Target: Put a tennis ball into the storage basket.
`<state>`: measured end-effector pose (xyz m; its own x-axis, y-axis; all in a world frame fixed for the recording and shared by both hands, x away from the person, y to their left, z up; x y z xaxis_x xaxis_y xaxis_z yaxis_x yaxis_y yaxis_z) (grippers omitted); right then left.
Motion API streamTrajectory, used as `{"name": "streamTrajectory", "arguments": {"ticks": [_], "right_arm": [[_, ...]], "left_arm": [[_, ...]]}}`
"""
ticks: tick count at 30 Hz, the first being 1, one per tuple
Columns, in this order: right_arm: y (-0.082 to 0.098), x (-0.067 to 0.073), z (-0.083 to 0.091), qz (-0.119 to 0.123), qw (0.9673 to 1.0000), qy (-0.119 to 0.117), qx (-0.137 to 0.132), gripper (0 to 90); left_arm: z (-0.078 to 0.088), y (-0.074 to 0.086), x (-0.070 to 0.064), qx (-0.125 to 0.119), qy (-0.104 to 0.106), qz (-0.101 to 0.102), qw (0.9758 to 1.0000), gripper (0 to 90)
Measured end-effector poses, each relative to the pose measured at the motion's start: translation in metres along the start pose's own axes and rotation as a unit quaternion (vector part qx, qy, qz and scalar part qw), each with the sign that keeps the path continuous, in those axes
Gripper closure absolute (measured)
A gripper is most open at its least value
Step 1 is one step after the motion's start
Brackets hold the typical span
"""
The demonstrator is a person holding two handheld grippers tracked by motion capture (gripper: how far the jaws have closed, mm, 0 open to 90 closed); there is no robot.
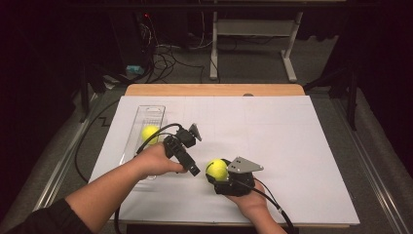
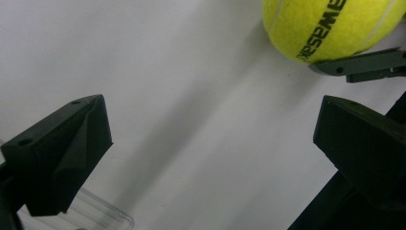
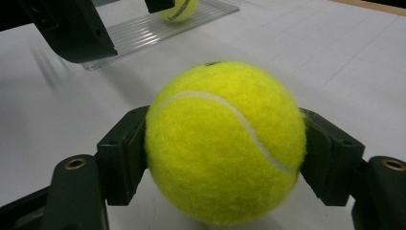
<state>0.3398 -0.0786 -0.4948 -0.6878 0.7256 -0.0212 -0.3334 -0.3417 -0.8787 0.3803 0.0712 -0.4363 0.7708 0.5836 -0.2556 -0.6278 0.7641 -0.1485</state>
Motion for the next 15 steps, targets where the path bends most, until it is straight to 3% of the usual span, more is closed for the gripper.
{"name": "streamTrajectory", "arguments": {"ticks": [15], "right_arm": [[0.0,0.002,0.001,-0.004,0.9999,-0.008,-0.005,27.5]], "left_arm": [[0.016,-0.015,-0.014,0.0,-0.004,-0.009,1.0,0.5]]}}
Point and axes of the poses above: each handheld gripper's, and its own axes: z roughly backward along the jaws, y roughly out of its underside, x roughly to its left, the point moved 6 cm from there along -z, roughly forward along the jaws, and after that the axes turned 5 degrees about y, right-handed, at the moved point
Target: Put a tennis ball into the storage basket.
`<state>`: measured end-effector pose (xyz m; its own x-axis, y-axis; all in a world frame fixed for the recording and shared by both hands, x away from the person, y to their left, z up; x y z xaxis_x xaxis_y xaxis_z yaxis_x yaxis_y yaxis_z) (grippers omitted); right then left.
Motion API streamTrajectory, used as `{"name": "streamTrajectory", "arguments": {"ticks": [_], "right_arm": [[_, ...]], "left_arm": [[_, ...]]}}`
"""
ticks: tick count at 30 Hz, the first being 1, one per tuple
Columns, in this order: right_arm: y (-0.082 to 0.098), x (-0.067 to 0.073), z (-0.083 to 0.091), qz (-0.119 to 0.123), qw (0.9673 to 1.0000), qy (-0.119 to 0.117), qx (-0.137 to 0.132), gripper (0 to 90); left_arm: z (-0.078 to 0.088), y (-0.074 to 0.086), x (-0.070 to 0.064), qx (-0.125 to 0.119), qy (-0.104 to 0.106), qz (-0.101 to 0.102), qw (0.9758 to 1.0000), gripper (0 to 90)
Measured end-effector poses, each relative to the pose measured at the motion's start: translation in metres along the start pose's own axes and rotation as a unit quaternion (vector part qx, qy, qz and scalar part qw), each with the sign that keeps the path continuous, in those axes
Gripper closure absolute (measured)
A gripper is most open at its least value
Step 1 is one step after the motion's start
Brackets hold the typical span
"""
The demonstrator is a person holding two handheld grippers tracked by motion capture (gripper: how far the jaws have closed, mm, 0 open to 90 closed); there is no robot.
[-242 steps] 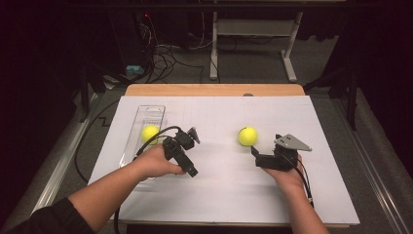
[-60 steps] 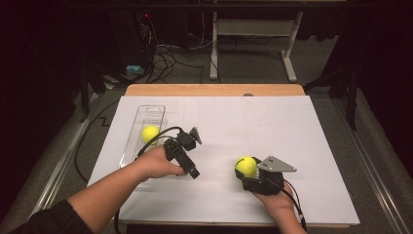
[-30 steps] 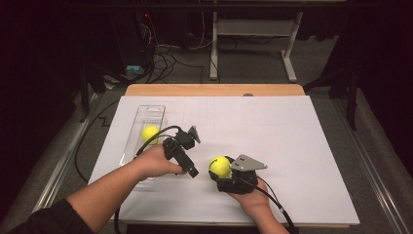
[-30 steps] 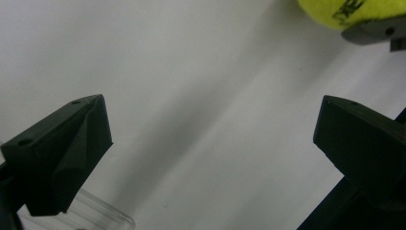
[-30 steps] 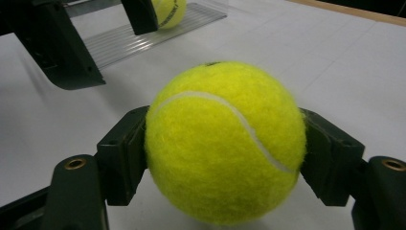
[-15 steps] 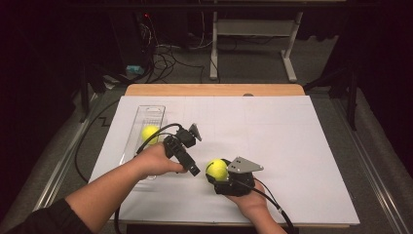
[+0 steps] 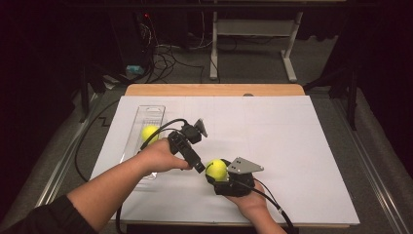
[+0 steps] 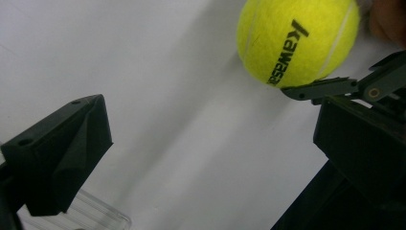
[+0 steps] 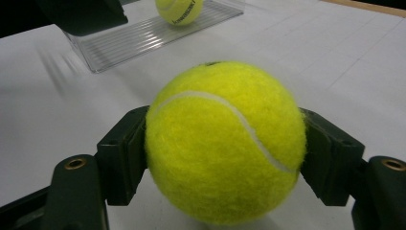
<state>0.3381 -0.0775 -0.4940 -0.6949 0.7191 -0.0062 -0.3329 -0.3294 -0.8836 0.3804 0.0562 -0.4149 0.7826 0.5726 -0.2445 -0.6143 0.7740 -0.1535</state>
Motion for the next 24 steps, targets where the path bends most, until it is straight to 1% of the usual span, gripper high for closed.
{"name": "streamTrajectory", "arguments": {"ticks": [2,3,5,7,10,15,18,19,20,23,24], "right_arm": [[0.0,0.0,0.0,-0.001,1.0,-0.001,0.0,27.5],[0.0,0.001,0.0,-0.001,1.0,-0.003,-0.001,27.5],[0.0,0.002,-0.001,-0.001,1.0,-0.005,-0.002,27.5],[-0.001,0.002,-0.001,-0.002,1.0,-0.007,-0.005,27.5],[-0.001,0.002,0.0,-0.004,0.9999,-0.008,-0.008,27.5],[-0.002,0.002,0.001,-0.009,0.9998,-0.012,-0.013,27.5],[-0.003,0.002,0.001,-0.009,0.9997,-0.013,-0.016,27.5],[-0.003,0.002,0.001,-0.01,0.9997,-0.014,-0.016,27.5],[-0.003,0.002,0.001,-0.011,0.9997,-0.013,-0.015,27.5],[-0.003,0.002,0.002,-0.009,0.9997,-0.013,-0.017,27.5],[-0.003,0.002,0.002,-0.009,0.9998,-0.011,-0.017,27.5]], "left_arm": [[0.002,-0.002,-0.002,0.001,0.0,-0.003,1.0,0.5],[0.002,-0.003,-0.003,-0.003,0.001,-0.001,1.0,0.5],[0.003,-0.006,-0.005,-0.001,-0.001,-0.002,1.0,0.5],[0.004,-0.008,-0.006,-0.002,0.005,-0.004,1.0,0.4],[0.005,-0.012,-0.008,-0.001,0.002,-0.003,1.0,0.4],[0.002,-0.016,-0.012,0.001,0.003,-0.005,1.0,0.4],[-0.002,-0.018,-0.014,0.003,0.008,-0.007,0.9999,0.4],[-0.002,-0.019,-0.015,0.006,0.007,-0.008,0.9999,0.4],[-0.003,-0.02,-0.016,0.003,0.01,-0.007,0.9999,0.4],[-0.006,-0.022,-0.018,0.006,0.014,-0.009,0.9999,0.4],[-0.007,-0.023,-0.018,0.008,0.014,-0.013,0.9998,0.4]]}}
Point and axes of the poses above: each handheld gripper's, and its own axes: z roughly backward along the jaws, y roughly out of its underside, x roughly to its left, the point moved 6 cm from there along -z, roughly forward along the jaws, and after that the axes turned 5 degrees about y, right-handed, at the moved point
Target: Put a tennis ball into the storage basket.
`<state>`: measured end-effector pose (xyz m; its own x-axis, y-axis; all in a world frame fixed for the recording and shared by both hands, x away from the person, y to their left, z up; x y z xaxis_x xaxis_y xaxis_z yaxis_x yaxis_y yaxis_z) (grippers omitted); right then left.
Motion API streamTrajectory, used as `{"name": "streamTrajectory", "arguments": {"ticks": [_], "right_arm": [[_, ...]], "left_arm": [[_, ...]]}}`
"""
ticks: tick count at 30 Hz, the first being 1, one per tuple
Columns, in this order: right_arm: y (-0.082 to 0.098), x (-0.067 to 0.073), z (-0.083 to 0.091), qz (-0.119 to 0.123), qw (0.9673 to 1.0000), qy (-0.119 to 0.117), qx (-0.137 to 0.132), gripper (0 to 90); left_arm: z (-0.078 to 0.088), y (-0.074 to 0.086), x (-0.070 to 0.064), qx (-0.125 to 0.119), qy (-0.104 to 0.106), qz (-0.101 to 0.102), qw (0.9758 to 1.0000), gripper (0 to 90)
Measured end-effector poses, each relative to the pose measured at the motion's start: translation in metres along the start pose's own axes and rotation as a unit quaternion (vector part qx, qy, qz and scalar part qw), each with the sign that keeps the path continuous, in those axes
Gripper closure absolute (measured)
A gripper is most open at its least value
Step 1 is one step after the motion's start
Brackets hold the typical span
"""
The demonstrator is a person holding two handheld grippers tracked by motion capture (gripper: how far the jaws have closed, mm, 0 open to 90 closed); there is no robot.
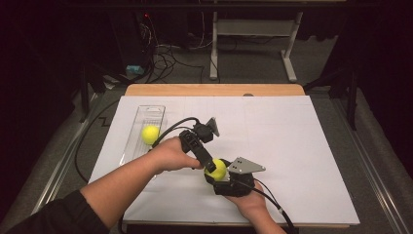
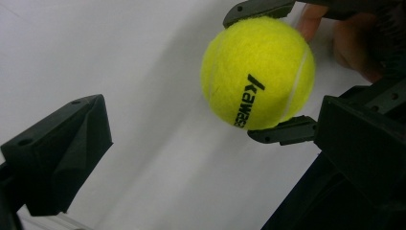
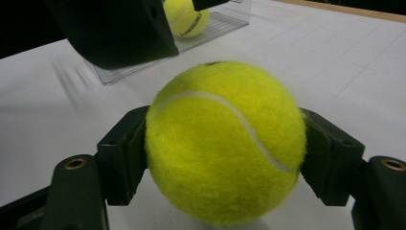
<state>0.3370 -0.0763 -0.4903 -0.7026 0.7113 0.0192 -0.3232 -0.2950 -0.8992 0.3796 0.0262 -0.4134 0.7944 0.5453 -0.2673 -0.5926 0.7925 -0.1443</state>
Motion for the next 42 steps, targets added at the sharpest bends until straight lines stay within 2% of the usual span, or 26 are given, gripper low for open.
{"name": "streamTrajectory", "arguments": {"ticks": [6,9,10,23,27,29,32,42], "right_arm": [[-0.001,0.001,0.001,-0.003,1.0,-0.003,-0.002,27.5],[-0.003,0.001,0.0,-0.006,0.9997,-0.014,-0.019,27.5],[-0.002,0.0,0.002,-0.003,1.0,-0.003,-0.006,27.5],[-0.004,0.001,0.003,-0.003,0.9999,-0.005,-0.014,27.5],[-0.005,0.002,0.003,-0.002,0.9999,-0.006,-0.015,27.6],[-0.005,0.002,0.004,-0.003,0.9999,-0.006,-0.016,27.5],[-0.005,0.003,0.004,-0.006,0.9998,-0.006,-0.018,27.5],[-0.006,0.002,0.004,-0.005,0.9997,-0.006,-0.021,27.5]], "left_arm": [[-0.008,-0.005,-0.003,0.0,0.01,-0.002,1.0,0.5],[-0.012,-0.007,-0.004,0.006,0.012,-0.003,0.9999,0.5],[-0.013,-0.007,-0.005,0.005,0.013,-0.003,0.9999,0.5],[-0.027,-0.013,-0.005,0.013,0.029,-0.004,0.9995,0.6],[-0.031,-0.014,-0.006,0.012,0.036,0.003,0.9993,0.8],[-0.034,-0.014,-0.006,0.005,0.042,0.005,0.9991,1.4],[-0.034,-0.014,-0.005,0.012,0.049,0.004,0.9987,3.1],[-0.036,-0.013,-0.007,0.011,0.07,0.003,0.9975,12.4]]}}
Point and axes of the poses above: each handheld gripper's, and its own axes: z roughly backward along the jaws, y roughly out of its underside, x roughly to its left, the point moved 6 cm from there along -z, roughly forward along the jaws, and after that the axes turned 5 degrees about y, right-handed, at the moved point
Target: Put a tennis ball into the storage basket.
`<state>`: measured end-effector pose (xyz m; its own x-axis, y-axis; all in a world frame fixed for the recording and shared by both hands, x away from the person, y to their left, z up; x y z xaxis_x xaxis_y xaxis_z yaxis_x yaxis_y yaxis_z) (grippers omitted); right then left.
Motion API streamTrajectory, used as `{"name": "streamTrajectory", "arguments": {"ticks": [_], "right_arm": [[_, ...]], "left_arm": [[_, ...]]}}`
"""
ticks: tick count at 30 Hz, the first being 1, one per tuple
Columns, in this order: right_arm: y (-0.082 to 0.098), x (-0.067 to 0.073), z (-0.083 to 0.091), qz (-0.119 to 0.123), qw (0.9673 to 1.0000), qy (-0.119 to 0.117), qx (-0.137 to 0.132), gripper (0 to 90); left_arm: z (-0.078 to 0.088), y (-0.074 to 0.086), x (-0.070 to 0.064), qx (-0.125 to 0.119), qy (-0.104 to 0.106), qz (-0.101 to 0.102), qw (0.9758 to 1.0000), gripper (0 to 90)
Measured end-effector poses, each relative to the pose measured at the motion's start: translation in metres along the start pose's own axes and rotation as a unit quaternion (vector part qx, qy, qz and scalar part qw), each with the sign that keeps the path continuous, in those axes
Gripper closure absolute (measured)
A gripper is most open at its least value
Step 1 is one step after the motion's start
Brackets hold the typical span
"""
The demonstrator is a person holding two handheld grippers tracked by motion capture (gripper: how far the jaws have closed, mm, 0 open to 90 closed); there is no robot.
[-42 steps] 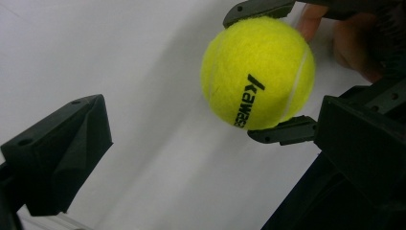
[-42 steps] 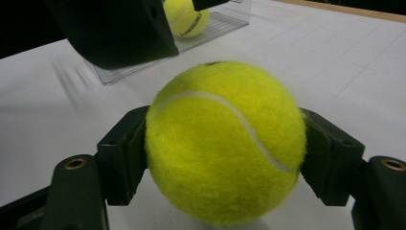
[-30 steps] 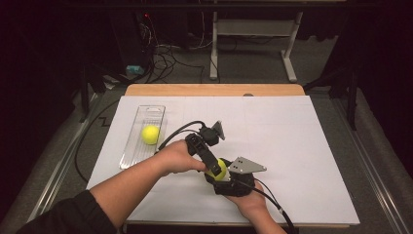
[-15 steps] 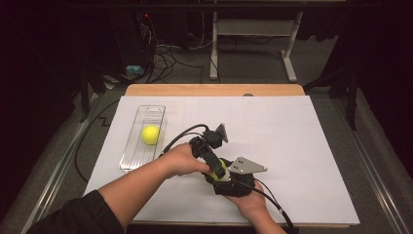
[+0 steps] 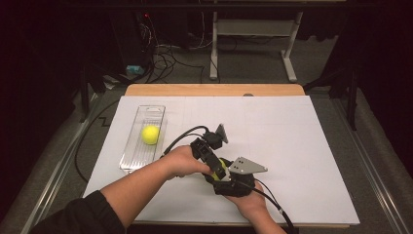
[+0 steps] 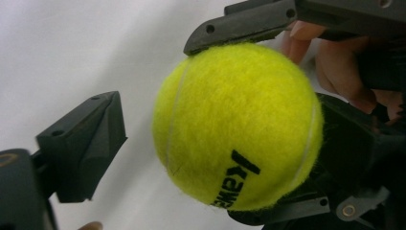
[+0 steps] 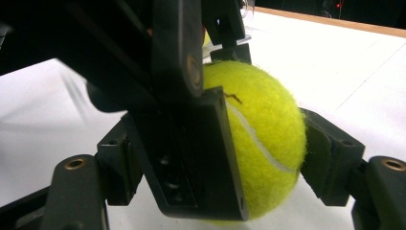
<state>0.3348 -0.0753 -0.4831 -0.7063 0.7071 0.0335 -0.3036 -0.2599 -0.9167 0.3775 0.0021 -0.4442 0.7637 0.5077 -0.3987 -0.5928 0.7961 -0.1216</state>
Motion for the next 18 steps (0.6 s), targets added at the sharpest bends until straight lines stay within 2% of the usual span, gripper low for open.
{"name": "streamTrajectory", "arguments": {"ticks": [10,11,18], "right_arm": [[0.0005,-0.0003,-0.0002,0.0,1.0,0.002,0.002,27.6],[0.0007,-0.0003,-0.0003,0.0,1.0,0.001,0.003,27.5],[0.0003,-0.0003,-0.0005,0.0,1.0,0.003,0.001,27.5]], "left_arm": [[0.0001,-0.0001,-0.0029,-0.003,0.015,-0.002,0.9999,22.7],[0.0009,0.0001,-0.0029,0.0,0.013,-0.007,0.9999,24.9],[0.0014,0.0002,-0.0038,-0.003,0.009,-0.006,0.9999,26.4]]}}
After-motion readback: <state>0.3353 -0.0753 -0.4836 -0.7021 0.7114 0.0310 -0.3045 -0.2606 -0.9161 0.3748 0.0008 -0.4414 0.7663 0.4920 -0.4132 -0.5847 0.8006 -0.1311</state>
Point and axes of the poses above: each handheld gripper's, and its own axes: z roughly backward along the jaws, y roughly out of its underside, x roughly to its left, the point moved 6 cm from there along -z, roughly forward along the jaws, and after that the axes turned 5 degrees about y, right-handed, at the moved point
